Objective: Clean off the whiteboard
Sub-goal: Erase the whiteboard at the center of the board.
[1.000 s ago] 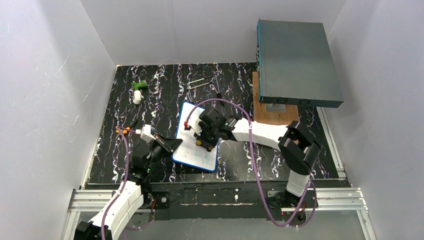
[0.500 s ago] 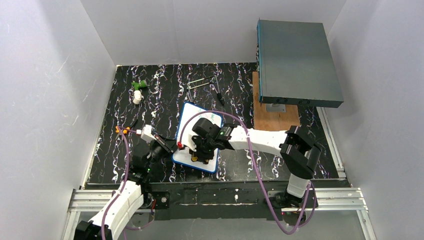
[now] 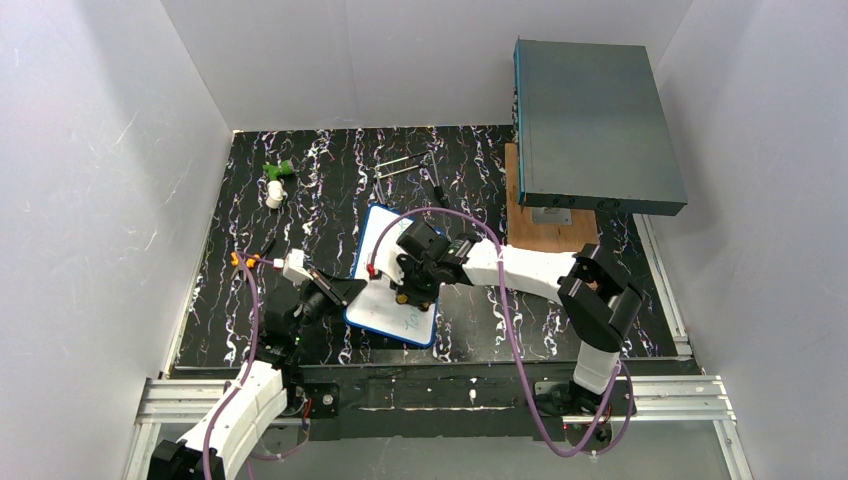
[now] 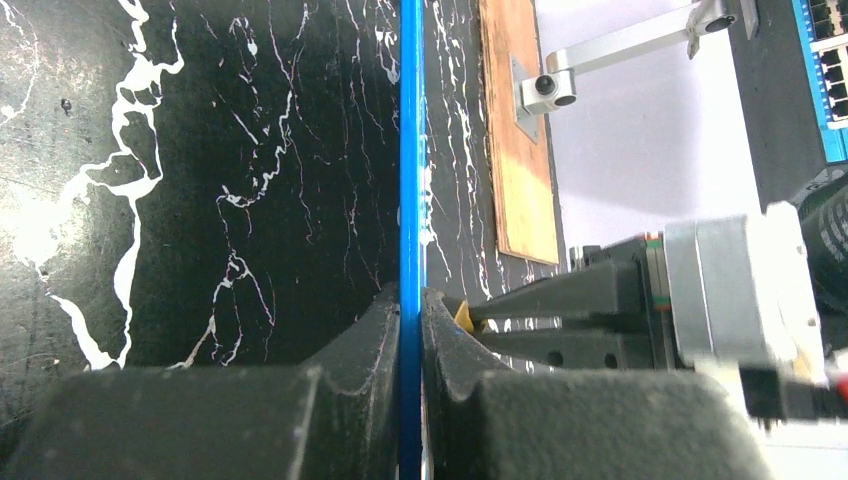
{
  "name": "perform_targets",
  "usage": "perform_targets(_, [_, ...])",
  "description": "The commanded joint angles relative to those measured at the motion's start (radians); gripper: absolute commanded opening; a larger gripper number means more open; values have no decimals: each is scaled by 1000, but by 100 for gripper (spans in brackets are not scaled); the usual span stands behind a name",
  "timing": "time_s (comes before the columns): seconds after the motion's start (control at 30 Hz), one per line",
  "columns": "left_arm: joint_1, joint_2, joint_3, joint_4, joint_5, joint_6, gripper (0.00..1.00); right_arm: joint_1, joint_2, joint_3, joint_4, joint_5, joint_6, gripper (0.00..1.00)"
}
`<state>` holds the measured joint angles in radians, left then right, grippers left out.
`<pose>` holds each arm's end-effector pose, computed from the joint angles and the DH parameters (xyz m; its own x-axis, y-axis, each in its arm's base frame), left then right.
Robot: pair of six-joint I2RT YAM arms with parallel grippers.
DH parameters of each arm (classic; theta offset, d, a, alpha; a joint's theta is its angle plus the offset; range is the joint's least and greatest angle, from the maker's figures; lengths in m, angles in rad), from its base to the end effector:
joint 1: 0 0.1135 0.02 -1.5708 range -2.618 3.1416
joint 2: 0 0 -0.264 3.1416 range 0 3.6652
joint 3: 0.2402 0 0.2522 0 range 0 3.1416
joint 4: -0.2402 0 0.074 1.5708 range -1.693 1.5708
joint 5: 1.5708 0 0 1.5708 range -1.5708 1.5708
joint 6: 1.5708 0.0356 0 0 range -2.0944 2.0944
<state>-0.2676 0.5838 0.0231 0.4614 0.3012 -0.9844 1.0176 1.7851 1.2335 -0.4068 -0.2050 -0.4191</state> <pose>0.1385 -0.0489 0.1689 -0.5004 -0.6876 -0.5261 0.2176 0.4883 -0.8451 0.1929 0.3261 0.2051 -0.0287 -0.8048 -0.5929 -0.9921 0.0956 -0.0818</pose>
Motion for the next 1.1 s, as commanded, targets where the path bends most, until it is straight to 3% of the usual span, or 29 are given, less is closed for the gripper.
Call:
perform_targets(0.0, [-7, -14, 40, 74, 57, 10, 0, 107, 22, 10, -124, -127, -120, 1])
perform_targets(0.17, [-8, -16, 41, 76, 60, 4, 0, 166, 48, 32, -137, -90, -141, 1])
perform_targets(0.53, [-7, -65, 55, 23, 77, 10, 0, 98, 50, 29, -97, 47, -128, 1])
perform_targets(0.83, [-7, -63, 63, 2, 83, 12, 0, 137, 28, 27, -172, -100, -188, 1])
perform_targets(1.07, [-8, -28, 71, 25, 105, 9, 0, 180, 50, 43, -148, -15, -181, 1])
